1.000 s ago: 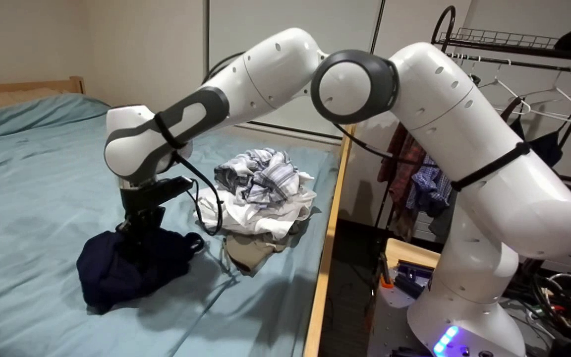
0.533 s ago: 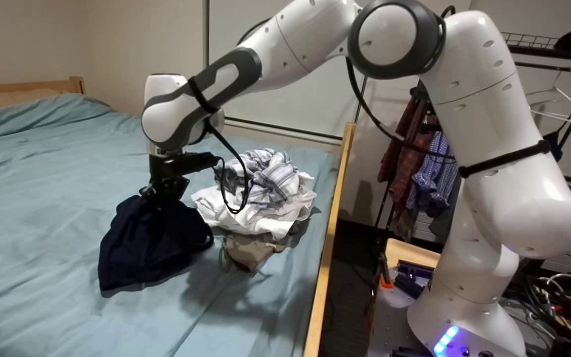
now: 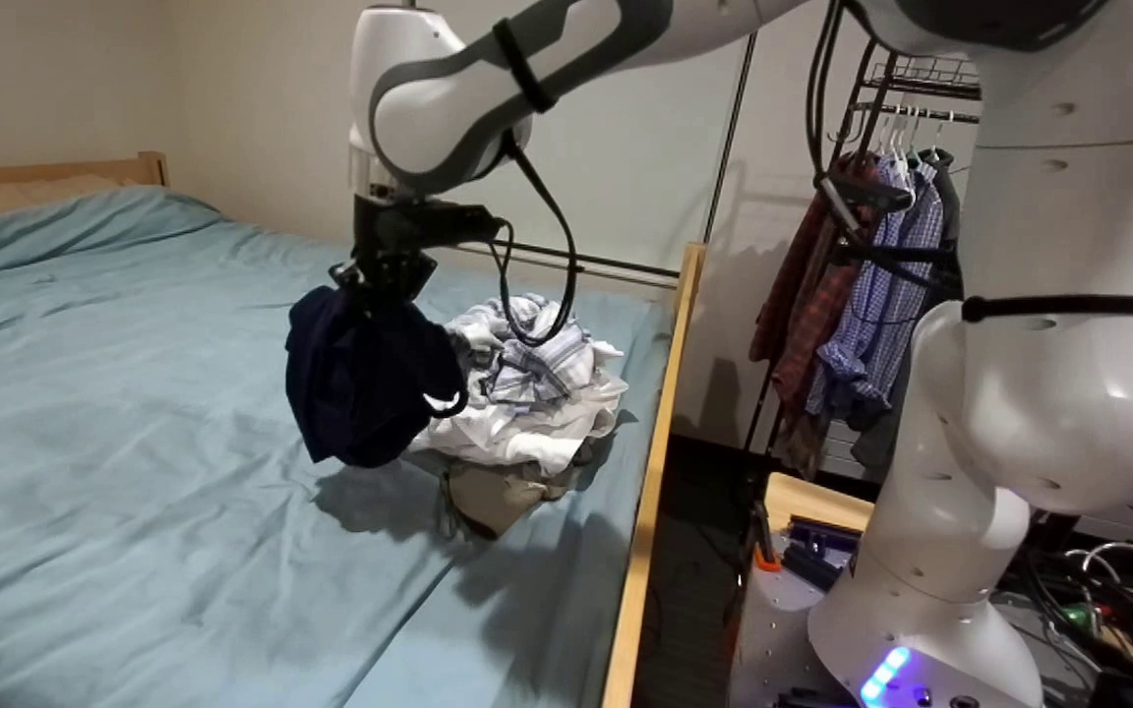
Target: Put the black clothing on the left on the heap of clothes on the right
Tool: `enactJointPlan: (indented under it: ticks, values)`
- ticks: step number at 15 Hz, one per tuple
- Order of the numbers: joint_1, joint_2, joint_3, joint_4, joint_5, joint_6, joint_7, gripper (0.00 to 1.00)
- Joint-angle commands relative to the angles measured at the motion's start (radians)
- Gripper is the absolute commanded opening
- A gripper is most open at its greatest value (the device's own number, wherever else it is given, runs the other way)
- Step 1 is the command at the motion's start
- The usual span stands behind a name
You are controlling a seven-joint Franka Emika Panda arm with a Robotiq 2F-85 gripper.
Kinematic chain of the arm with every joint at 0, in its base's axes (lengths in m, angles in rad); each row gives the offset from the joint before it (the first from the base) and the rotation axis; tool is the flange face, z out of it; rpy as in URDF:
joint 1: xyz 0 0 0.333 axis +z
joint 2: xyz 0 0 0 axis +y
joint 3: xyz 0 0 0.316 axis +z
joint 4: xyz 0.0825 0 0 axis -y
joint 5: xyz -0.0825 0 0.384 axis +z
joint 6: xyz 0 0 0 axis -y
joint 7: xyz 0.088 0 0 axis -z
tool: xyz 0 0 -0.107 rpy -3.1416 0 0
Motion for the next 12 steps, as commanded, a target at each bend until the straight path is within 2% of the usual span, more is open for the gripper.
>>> enactJointPlan:
  ticks: [1,5,7,9,12]
  values:
    - [-0.04,-0.232,0.007,-0.138,-0.029,-0.073,0.059,0.09]
    - [-0.121,-0.427,0.005,-0.182,0.033,-0.243,0.019,0.09]
    - [-0.176,-0.502,-0.018,-0.182,0.065,-0.334,0.008,0.09]
    - [-0.224,-0.53,-0.041,-0.167,0.096,-0.39,0.003,0.09]
    - [-0.278,-0.488,-0.085,-0.117,0.154,-0.435,-0.029,0.09]
